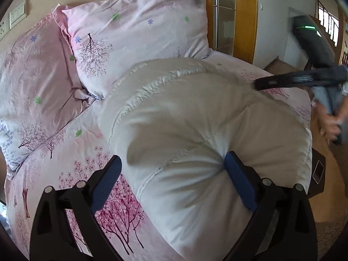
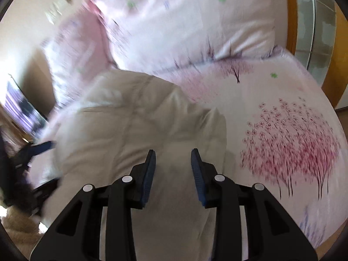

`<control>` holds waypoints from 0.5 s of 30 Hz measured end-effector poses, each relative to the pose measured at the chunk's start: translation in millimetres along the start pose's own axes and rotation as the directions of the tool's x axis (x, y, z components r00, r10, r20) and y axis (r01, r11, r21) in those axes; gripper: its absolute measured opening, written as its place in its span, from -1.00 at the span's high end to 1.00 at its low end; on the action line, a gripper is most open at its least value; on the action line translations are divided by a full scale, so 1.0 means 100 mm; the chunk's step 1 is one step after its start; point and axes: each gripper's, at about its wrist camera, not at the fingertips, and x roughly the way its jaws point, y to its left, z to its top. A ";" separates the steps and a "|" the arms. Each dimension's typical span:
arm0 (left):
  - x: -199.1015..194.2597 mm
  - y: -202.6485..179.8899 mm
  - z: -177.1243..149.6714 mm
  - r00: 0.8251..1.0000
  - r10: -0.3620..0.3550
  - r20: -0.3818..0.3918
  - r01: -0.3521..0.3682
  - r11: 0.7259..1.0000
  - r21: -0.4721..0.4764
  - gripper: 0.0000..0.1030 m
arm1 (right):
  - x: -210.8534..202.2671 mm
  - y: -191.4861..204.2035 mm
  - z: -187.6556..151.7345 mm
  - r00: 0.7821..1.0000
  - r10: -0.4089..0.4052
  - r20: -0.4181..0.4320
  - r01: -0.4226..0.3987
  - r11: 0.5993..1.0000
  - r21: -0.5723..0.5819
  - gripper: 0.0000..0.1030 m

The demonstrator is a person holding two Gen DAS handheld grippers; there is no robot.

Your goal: Fold large clothes

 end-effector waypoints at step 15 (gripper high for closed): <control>0.04 -0.01 -0.14 0.999 -0.001 0.035 0.002 1.000 -0.020 -0.89 | 0.15 -0.07 -0.80 0.998 0.035 0.051 -0.041 0.993 0.111 0.27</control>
